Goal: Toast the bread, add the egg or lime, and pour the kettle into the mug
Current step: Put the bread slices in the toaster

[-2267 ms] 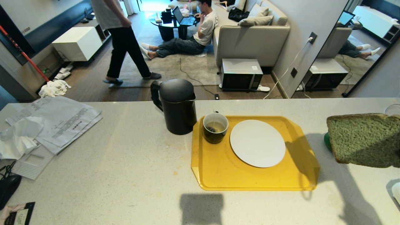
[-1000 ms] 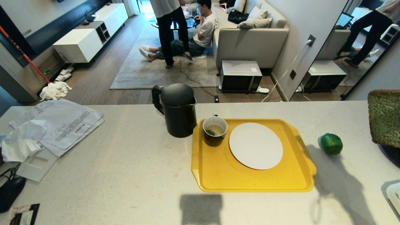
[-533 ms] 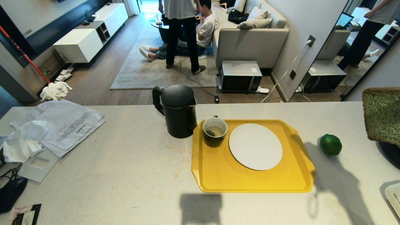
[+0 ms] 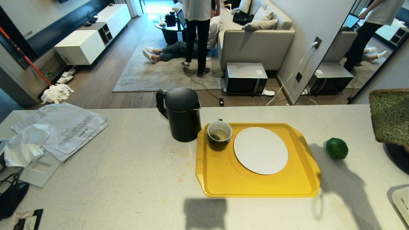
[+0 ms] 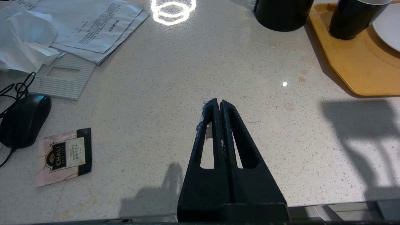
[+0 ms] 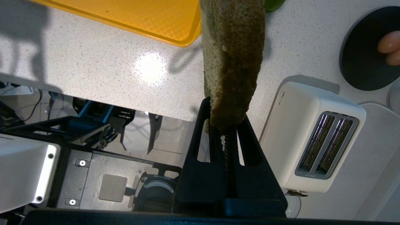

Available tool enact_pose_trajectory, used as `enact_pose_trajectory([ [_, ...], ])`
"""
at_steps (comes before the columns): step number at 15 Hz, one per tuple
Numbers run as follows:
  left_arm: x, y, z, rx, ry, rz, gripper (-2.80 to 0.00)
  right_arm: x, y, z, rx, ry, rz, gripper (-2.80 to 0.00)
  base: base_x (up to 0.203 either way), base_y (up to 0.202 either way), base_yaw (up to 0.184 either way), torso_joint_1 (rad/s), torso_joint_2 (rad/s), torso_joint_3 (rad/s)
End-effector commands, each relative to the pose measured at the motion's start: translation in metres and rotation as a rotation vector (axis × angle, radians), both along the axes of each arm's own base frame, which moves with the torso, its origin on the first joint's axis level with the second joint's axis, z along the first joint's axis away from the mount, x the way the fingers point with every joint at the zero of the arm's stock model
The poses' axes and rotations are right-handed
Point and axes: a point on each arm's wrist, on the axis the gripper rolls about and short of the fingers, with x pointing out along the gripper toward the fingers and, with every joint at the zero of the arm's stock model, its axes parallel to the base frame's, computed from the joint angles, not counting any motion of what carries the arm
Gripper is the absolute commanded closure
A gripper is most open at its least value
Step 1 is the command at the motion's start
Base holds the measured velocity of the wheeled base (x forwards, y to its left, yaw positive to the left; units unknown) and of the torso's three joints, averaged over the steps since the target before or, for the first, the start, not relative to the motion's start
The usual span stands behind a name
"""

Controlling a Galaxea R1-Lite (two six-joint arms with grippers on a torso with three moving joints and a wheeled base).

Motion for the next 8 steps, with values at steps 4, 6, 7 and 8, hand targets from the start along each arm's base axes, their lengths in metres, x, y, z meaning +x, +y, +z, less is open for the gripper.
enact_pose_trajectory([
  [4,0.0001,0.0,0.0,0.001,0.001,0.001,0.0,-0.0001,-0.0001,-0.0003,0.0,0.006,-0.001,0.0,0.0,0.0,0.0,0.0,0.0,0.0],
  [6,0.0001,0.0,0.0,0.001,0.001,0.0,0.0,-0.0007,-0.0001,0.0001,0.001,0.003,-0.002,0.0,0.0,0.0,0.0,0.0,0.0,0.0],
  [7,0.0,0.0,0.0,0.001,0.0,0.001,0.0,-0.0013,-0.0001,0.0003,0.002,0.001,-0.004,0.0,-0.004,0.0,-0.091,0.004,0.0,0.005],
  [8,0.0001,0.0,0.0,0.001,0.001,0.001,0.0,-0.0014,-0.0001,0.0005,0.002,0.0,-0.004,0.0,0.001,0.003,-0.138,0.011,0.0,-0.001],
])
